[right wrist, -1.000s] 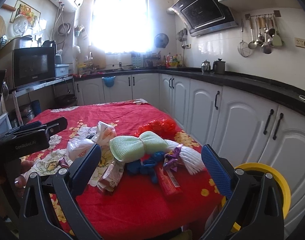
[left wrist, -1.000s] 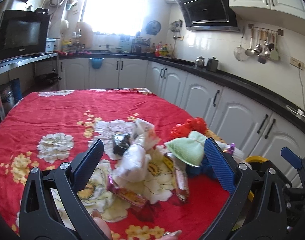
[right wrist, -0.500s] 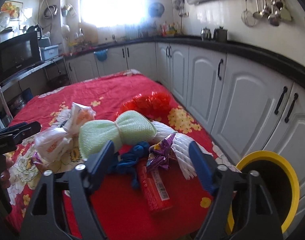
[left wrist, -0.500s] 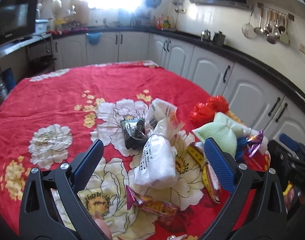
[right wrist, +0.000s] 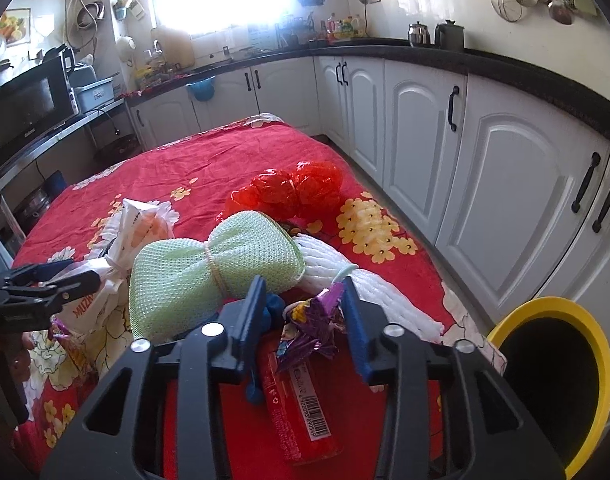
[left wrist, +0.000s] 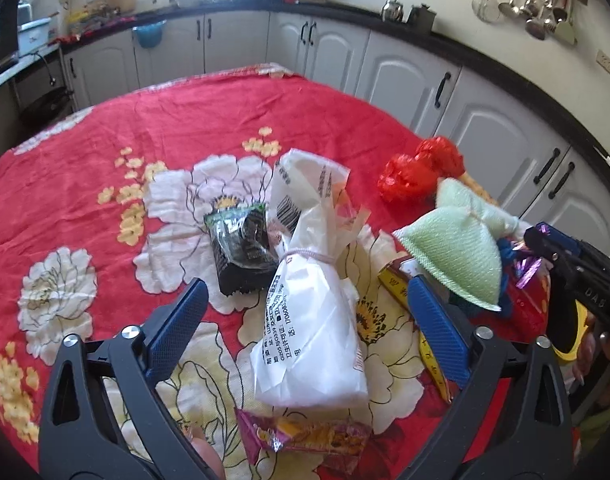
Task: Collect trash
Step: 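Reach the left tool to the white plastic bag and close on it, then carry the white bag with the left tool over the yellow bin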
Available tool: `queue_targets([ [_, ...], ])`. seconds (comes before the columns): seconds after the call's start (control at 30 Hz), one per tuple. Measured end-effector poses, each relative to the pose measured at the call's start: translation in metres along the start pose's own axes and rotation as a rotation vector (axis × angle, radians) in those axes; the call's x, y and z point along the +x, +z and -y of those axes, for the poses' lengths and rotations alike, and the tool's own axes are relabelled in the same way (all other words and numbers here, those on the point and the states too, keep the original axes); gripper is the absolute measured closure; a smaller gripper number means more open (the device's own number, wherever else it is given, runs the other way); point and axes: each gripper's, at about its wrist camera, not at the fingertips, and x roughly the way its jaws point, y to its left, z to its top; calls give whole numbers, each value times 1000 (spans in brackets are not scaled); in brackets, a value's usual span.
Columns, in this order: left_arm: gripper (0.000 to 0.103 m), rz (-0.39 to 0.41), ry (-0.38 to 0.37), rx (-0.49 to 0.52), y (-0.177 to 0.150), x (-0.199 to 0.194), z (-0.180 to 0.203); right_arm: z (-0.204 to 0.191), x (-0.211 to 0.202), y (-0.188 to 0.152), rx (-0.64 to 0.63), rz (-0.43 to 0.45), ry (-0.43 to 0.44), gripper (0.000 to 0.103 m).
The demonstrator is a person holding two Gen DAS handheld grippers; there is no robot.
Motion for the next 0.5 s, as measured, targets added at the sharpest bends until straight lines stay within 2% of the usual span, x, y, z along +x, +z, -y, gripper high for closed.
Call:
queue_targets([
  [0.07, 23, -12, -2, -5, -1, 4, -1, 2, 1, 0, 4, -7, 9, 84],
  [0.2, 39, -32, -10, -16, -6, 8, -3, 6, -4, -3, 20, -1, 24, 84],
  [0.33, 66, -42, -21, -14, -9, 9, -3, 7, -13, -5, 34, 12, 41, 85],
  [0.5, 74, -17, -34, -19, -8, 3, -3, 11, -29, -6, 56, 42, 71, 85],
])
